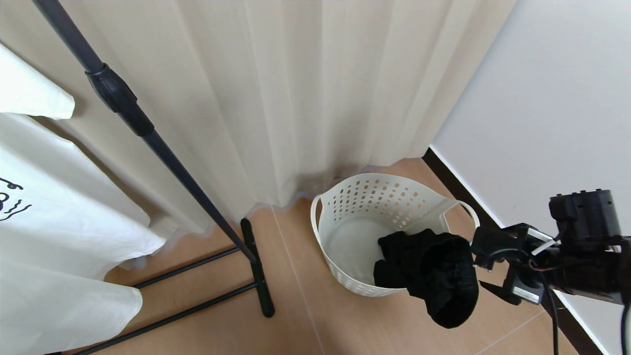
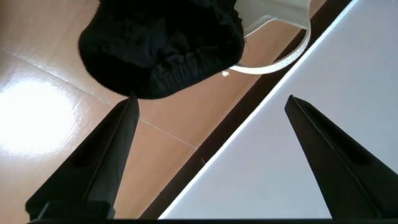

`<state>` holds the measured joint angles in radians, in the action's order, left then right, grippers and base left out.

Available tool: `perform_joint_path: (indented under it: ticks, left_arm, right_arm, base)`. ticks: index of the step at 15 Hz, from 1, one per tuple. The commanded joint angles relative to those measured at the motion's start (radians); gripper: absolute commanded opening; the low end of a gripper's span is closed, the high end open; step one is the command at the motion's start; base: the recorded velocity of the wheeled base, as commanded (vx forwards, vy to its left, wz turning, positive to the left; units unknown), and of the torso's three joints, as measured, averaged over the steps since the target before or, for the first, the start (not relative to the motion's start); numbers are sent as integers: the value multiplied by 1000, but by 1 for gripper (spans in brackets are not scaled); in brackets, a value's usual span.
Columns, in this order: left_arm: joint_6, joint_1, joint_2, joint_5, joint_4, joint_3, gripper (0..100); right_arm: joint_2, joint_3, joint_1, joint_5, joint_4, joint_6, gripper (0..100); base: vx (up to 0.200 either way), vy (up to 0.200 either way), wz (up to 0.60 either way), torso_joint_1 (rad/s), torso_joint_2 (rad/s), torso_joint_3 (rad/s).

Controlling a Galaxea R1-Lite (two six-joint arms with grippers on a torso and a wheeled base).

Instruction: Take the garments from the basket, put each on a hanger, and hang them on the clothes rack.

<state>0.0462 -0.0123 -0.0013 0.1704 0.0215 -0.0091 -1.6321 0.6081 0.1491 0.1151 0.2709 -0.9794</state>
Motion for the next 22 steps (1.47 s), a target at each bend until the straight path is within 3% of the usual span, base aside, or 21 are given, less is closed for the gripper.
perform_joint_path:
  ticks: [1, 5, 14, 22]
  left_arm:
    - [0, 0, 1, 0, 0, 0, 100]
    - [0, 0, 1, 0, 0, 0, 100]
    - [0, 0, 1, 0, 0, 0, 100]
    - [0, 0, 1, 0, 0, 0, 100]
  right_arm:
    - [-187, 81, 0, 43, 31, -1, 100]
    - [-307, 187, -25, 101, 42, 1, 100]
    - [-431, 328, -56, 89, 44, 5, 100]
    - [-485, 386, -57, 87, 44, 13, 100]
  base:
    - [0, 0, 0, 0, 0, 0]
    - [0, 0, 0, 0, 0, 0]
    - [0, 0, 0, 0, 0, 0]
    - [0, 0, 0, 0, 0, 0]
